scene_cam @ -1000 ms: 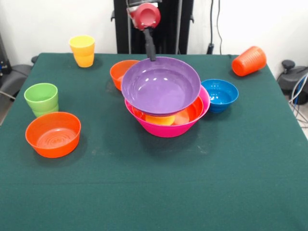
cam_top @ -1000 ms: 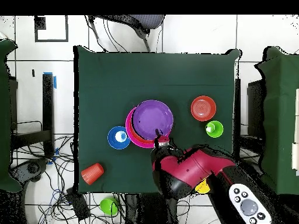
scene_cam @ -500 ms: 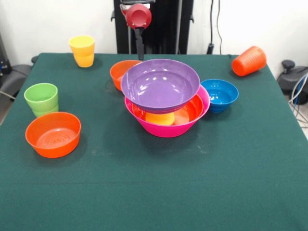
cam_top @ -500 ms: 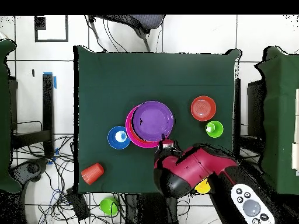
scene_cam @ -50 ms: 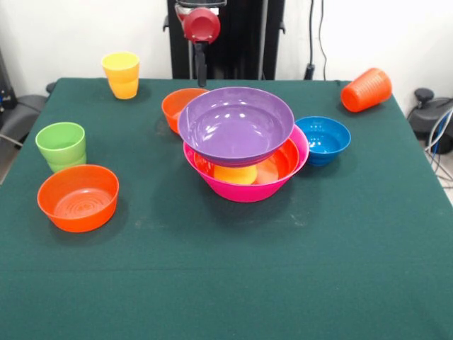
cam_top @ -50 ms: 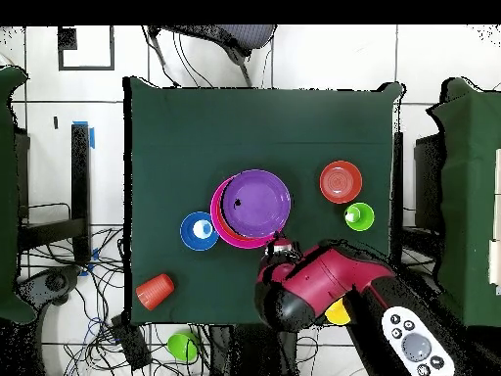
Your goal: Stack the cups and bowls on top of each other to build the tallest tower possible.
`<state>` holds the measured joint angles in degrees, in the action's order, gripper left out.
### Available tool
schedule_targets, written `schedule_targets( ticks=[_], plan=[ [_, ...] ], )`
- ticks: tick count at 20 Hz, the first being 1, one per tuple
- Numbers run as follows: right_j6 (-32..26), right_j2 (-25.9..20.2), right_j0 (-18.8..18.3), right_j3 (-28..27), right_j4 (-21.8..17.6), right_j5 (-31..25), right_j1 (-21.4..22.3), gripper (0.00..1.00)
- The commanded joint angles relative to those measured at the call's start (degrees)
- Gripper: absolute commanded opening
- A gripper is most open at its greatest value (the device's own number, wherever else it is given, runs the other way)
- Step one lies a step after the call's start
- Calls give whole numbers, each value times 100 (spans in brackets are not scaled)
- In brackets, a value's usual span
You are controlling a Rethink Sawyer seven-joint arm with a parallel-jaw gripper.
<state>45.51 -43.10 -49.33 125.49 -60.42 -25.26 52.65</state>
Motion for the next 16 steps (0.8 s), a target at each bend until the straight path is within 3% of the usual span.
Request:
schedule_targets(
  ticks=[1, 9, 13, 16],
  plan=[
    [-1442, -396, -131, 276, 293, -1026, 108, 100],
    [-3031, -1547, -1301, 85, 1174, -1596, 722, 100],
    [-3838, -1806, -1784, -434, 1289, -2302, 452, 100],
    [-4278, -1766, -1825, -1245, 1195, -2743, -175, 100]
  ],
)
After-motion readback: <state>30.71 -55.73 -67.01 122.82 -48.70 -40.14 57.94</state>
